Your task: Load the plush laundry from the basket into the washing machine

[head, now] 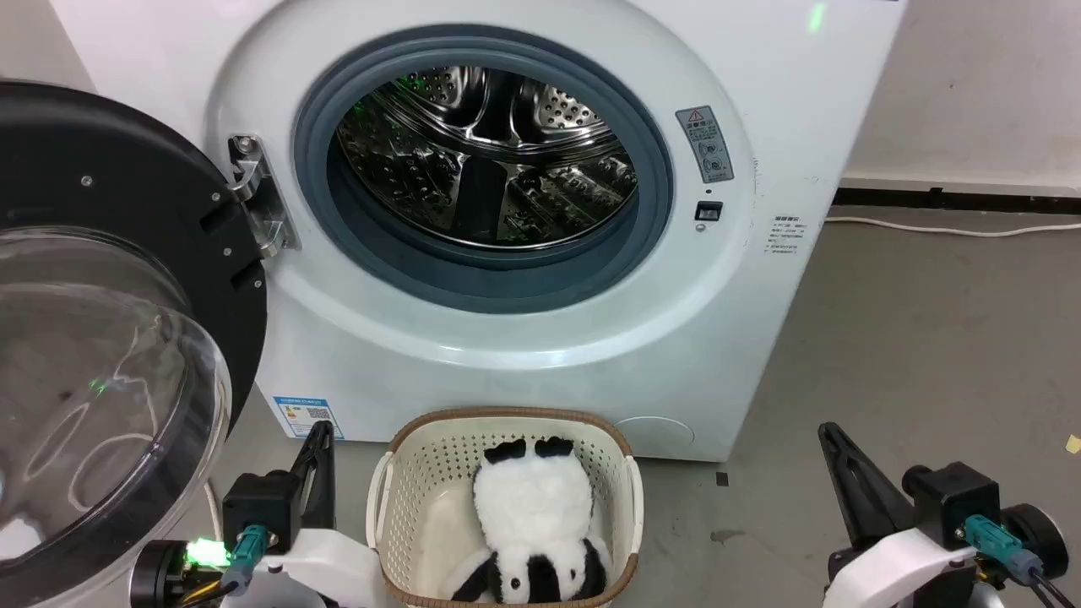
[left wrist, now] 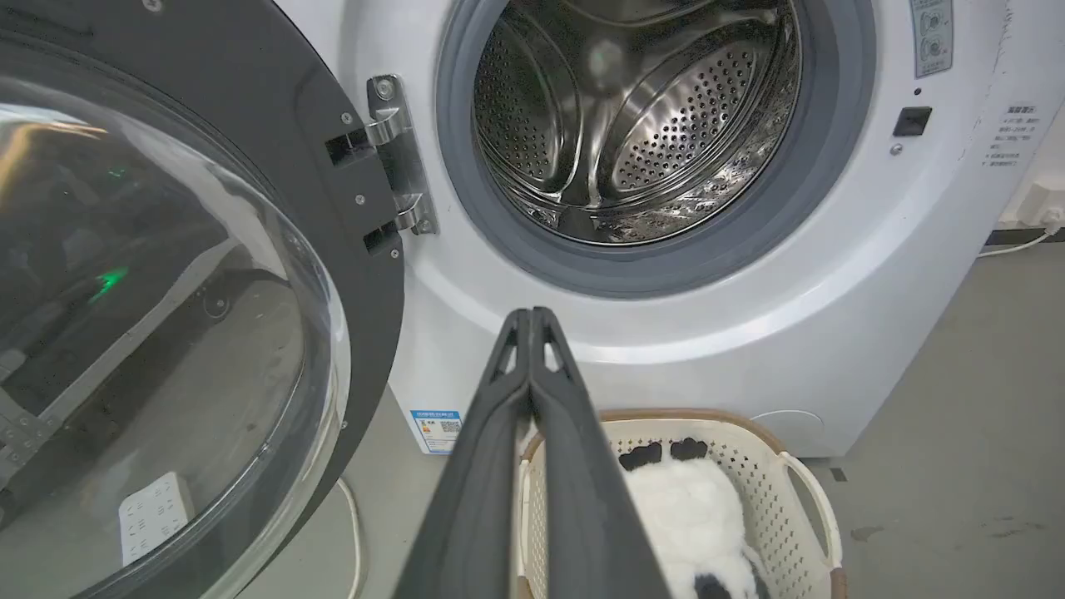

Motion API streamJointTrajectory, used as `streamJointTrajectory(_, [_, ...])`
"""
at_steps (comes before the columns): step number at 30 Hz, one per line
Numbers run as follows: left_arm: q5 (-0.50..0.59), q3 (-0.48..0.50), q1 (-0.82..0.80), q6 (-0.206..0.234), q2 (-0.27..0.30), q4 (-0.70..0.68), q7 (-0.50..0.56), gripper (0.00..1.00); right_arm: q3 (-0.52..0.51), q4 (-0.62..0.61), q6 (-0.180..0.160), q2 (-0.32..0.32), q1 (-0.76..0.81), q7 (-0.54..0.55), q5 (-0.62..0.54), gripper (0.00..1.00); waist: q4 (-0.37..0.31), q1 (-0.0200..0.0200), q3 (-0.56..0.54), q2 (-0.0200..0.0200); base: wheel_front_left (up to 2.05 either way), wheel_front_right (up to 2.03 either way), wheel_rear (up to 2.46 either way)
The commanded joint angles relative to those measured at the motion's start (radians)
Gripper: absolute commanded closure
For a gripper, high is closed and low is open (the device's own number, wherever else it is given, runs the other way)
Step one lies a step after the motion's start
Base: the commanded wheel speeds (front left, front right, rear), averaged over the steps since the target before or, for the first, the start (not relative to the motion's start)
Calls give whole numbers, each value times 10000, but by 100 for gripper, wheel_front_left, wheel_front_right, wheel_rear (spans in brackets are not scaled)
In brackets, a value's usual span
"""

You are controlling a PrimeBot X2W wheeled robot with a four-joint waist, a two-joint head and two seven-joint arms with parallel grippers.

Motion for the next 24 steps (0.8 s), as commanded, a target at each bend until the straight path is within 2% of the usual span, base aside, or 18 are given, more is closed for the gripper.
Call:
streamJointTrajectory(1, [16, 5, -47, -43, 1, -43, 3, 100, -5, -20, -9, -4, -116, 5, -74, 100, 0, 0, 0, -1, 0, 0, 0])
streamJointTrajectory(24, [16, 5, -47, -43, 1, -43, 3, 100, -5, -20, -9, -4, -116, 5, -74, 100, 0, 0, 0, -1, 0, 0, 0])
